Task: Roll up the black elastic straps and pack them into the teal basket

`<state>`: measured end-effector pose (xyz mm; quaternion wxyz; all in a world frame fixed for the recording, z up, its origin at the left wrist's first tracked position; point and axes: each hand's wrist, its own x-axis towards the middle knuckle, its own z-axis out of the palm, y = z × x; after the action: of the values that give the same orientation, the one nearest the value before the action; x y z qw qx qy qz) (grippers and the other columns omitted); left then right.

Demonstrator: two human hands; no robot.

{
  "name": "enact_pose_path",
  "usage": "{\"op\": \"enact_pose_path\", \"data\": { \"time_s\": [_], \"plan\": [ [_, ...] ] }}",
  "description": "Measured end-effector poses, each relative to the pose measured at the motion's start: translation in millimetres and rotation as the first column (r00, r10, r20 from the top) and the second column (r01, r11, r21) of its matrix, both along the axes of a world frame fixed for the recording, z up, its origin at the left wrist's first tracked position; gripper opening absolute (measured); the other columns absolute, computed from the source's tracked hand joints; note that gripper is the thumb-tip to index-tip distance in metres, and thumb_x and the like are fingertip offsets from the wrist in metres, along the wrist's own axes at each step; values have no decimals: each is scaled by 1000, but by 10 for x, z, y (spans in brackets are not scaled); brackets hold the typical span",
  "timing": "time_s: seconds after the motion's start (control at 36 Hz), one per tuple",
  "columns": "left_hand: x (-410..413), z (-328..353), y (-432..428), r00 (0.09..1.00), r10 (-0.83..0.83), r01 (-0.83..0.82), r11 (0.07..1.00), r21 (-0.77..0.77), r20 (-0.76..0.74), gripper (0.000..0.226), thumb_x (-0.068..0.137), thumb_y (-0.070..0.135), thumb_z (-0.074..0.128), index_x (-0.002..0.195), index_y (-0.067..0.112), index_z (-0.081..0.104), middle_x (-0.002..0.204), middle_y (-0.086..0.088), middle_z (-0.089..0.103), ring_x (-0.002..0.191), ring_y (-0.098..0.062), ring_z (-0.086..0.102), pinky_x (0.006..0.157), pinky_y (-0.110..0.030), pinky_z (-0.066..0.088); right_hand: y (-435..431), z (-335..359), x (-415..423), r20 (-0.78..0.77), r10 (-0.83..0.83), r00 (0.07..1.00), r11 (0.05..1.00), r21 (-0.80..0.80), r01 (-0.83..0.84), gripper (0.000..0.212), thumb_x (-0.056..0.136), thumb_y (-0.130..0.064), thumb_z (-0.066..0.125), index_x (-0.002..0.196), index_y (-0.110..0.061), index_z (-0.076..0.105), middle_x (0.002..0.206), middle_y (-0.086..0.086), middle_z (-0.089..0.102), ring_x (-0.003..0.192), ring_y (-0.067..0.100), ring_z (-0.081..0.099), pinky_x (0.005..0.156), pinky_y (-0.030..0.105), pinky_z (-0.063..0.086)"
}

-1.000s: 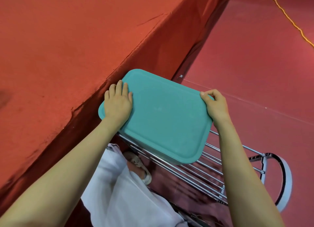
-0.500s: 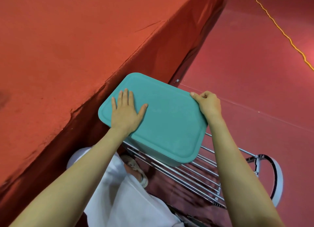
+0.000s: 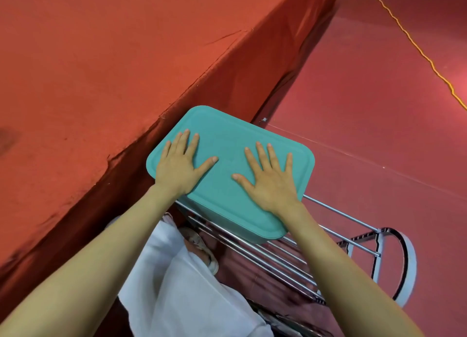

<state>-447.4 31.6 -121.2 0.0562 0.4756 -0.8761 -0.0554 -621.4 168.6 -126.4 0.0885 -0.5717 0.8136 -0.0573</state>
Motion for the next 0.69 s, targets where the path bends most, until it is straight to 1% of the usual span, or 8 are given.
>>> {"op": "enact_pose_path", "data": {
  "time_s": [0.11,0.25,0.36,0.44,0.5,0.56,0.64,0.69],
  "plan": [
    [-44,5,80,996,93,-91,988,-124,13,85,80,80,16,148,30,29,154,-21,17,145,-30,8,116,-49,2,-8,3,17,-13,-2,1000,1000,24,3,77,88,-74,11,152,-33,-3,161,-3,-11,146,20,-19,110,65,-13],
    [5,-14,72,994,81,-79,996,-33,71,78,86,74,21,151,32,13,158,-18,2,147,-28,-6,118,-48,-5,-59,10,162,-24,-32,999,999,43,33,85,87,-77,11,153,-26,-4,161,3,-12,145,28,-22,105,71,-13],
    [61,-44,90,995,91,-90,996,-12,36,76,87,74,23,151,34,14,159,-14,1,147,-24,-7,118,-46,-7,-46,7,206,-33,-33,999,999,18,34,85,87,-76,10,153,-24,-2,161,5,-11,145,29,-20,107,69,-11],
    [86,-13,67,991,87,-91,995,-35,-106,70,88,69,35,145,27,35,156,-15,18,146,-26,9,117,-44,-3,-42,40,195,-8,-29,1000,1000,-12,29,82,90,-72,17,154,-23,5,161,6,-6,146,29,-16,109,66,-12],
    [81,36,60,980,62,-68,997,-26,-189,56,93,52,48,136,17,48,147,-14,36,140,-28,26,117,-46,7,-46,70,193,55,3,998,999,-51,-1,72,94,-64,27,152,-23,17,161,6,3,147,27,-8,112,63,-9],
    [76,94,99,975,33,-37,999,-12,-221,45,95,37,51,131,11,54,140,-12,46,132,-28,37,114,-42,14,-66,99,222,114,62,992,996,-72,-54,62,97,-54,33,150,-22,24,161,4,10,148,24,-1,115,59,-5],
    [138,153,170,979,-8,4,1000,-17,-202,43,97,33,49,133,11,53,142,-10,45,131,-27,39,110,-35,23,-136,144,314,137,118,984,992,-62,-110,59,98,-50,35,149,-22,27,160,3,12,148,24,2,115,58,-3],
    [226,140,201,987,-32,34,999,9,-157,46,98,36,46,136,12,49,145,-10,41,134,-27,36,111,-34,23,-177,143,384,134,135,982,990,-61,-128,59,99,-50,34,149,-21,27,160,4,13,147,24,3,115,58,-3]
  ]
}}
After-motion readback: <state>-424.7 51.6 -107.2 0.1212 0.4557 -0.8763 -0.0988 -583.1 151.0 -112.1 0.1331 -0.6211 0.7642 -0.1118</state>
